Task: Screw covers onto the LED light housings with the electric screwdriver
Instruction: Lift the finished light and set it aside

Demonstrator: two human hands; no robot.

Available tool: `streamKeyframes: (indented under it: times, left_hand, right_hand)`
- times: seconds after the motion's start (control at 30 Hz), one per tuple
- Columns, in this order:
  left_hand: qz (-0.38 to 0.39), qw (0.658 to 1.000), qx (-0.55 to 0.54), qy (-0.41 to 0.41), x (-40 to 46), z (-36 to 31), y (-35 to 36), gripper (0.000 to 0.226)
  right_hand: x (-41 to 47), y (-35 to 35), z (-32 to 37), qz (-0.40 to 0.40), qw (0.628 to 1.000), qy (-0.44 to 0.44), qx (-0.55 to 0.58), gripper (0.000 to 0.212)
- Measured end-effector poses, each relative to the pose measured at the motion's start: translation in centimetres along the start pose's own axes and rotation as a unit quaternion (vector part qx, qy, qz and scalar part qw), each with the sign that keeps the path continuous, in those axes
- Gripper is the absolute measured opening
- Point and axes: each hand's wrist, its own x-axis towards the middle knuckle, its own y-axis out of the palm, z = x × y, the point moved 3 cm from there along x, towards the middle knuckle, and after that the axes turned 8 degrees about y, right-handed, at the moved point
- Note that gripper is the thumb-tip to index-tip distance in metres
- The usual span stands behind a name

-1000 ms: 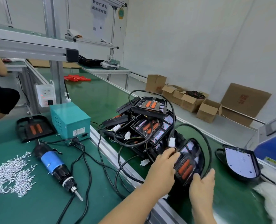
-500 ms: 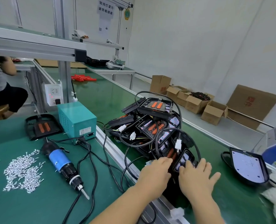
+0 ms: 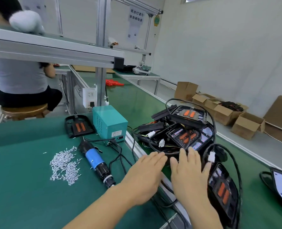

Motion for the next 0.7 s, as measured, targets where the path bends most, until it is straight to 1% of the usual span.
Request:
streamKeyframes:
  times: [0.1,0.2,0.27,0.37,0.47,0.57,0.7]
  left_hand:
    - [-0.006,0.998,0.029,-0.055,-3.1,2.6,-1.5,0.055]
    - [-0.012,0.991,0.05,-0.126,-6.8,5.5,-3.2,0.055]
    - [-0.016,0.983,0.064,-0.174,-9.5,7.4,-4.5,0.054]
    - [-0.017,0.966,0.082,-0.245,-13.8,9.9,-6.2,0.053]
    - [-0.025,0.949,0.09,-0.301,-18.1,12.0,-7.8,0.052]
    - [-0.027,0.932,0.093,-0.349,-22.2,13.8,-9.0,0.053]
    - [-0.039,0.913,0.088,-0.397,-26.6,15.8,-9.6,0.053]
  right_hand:
    - [-1.0,0.1,4.9,0.011,0.995,-0.093,0.02,0.056]
    - [-2.0,0.5,10.0,0.03,0.984,-0.167,0.047,0.055]
    - [-2.8,0.8,13.5,0.049,0.974,-0.213,0.066,0.056]
    - [-4.7,1.4,18.8,0.069,0.952,-0.29,0.063,0.055]
    - [-7.0,1.7,23.7,0.102,0.933,-0.335,0.084,0.055]
    - [-9.6,2.3,27.9,0.111,0.913,-0.388,0.06,0.054]
    - [-12.4,3.3,32.1,0.139,0.891,-0.426,0.066,0.053]
